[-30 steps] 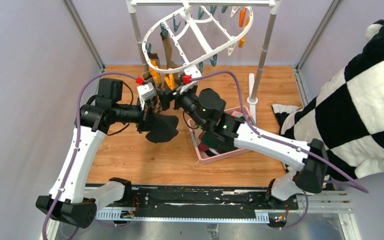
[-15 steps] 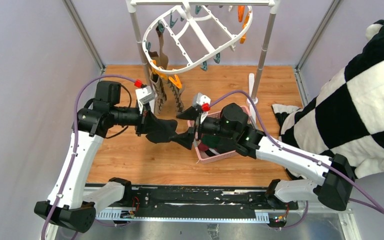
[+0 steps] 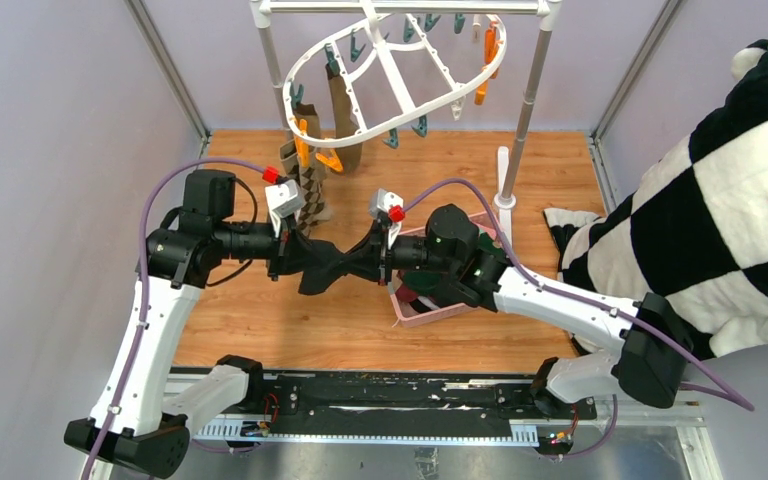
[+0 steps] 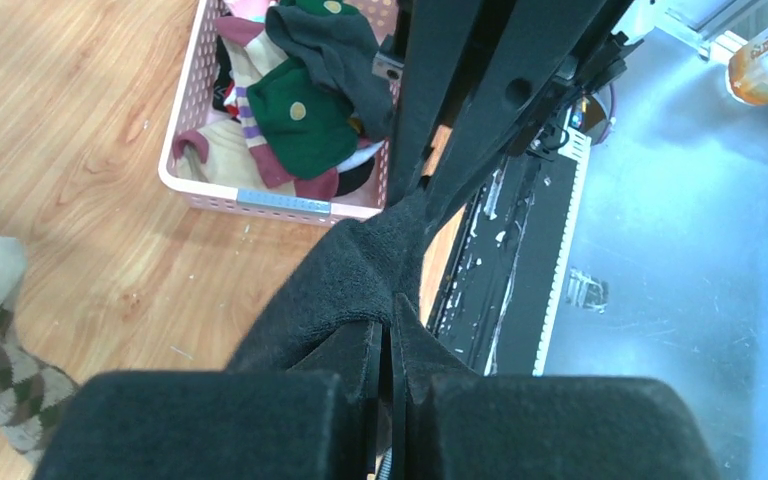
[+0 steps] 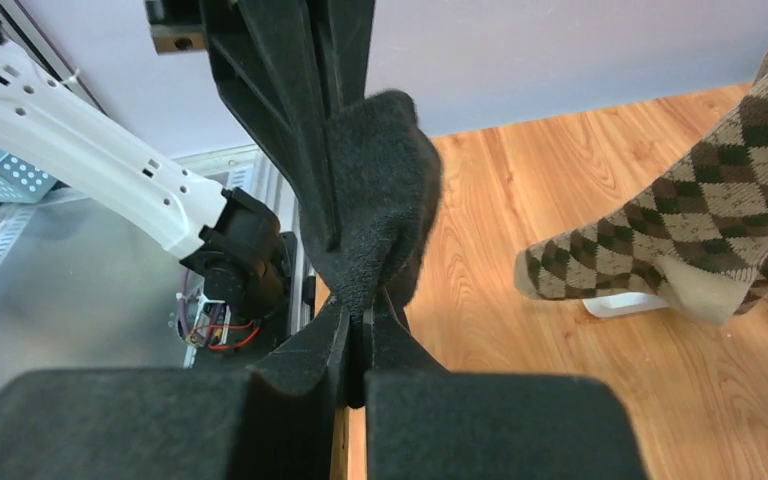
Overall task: Remove the socks clipped to the hanger
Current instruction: Place the sock in the bin.
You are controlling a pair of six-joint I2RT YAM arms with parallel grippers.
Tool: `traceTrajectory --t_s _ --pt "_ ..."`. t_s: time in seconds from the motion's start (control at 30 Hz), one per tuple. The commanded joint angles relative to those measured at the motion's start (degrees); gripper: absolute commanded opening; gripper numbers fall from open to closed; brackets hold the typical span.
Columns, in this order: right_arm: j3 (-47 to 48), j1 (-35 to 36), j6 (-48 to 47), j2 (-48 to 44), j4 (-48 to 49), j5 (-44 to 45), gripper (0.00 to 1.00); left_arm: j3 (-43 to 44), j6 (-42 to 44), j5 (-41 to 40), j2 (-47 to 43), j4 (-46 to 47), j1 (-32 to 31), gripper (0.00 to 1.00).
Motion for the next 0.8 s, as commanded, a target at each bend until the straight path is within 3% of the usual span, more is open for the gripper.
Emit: traceTrajectory --t_s 0.0,0.07,0.1,0.13,0.4,0.5,0.63,0.77 --pt "-0.2 -0.4 1.6 -3.7 1.7 2.0 0.0 -1.2 0.8 -1.0 -0.6 -0.1 -0.4 0.07" --pt "0.1 -1.2 2.5 -4.6 -2.3 3.9 0.0 -0.7 0.4 -3.2 -0.6 -0.1 -0.4 0.58" --pt "-0.1 -2.0 3.7 -5.0 -4.3 4.2 0.0 -0.4 0.4 -4.6 -0.9 -0.1 -0.4 0.9" --pt "-0.4 -3.3 5.0 -5.6 -6.1 4.2 0.0 -0.1 0.6 -6.0 -1.3 -0.1 -0.4 0.98" --pt "-9.3 -14.2 10.2 -9.3 -25.8 10.4 0.0 -0.9 -0.4 -16.5 -2.5 -0.1 0.0 1.0" --pt "-11.2 -15.5 8.0 -8.6 -35.8 19.7 0.0 -2.7 -0.7 -17.1 -2.1 -0.1 2.6 1.0" --pt "-11.8 -16.1 6.5 -6.8 -42.0 32.4 0.01 -3.6 -0.9 -13.6 -1.6 -0.1 7.5 1.0" --pt "-6.3 -16.0 5.3 -4.9 -49.7 45.0 0.15 -2.7 -1.4 -11.3 -1.1 -0.1 10.8 1.0"
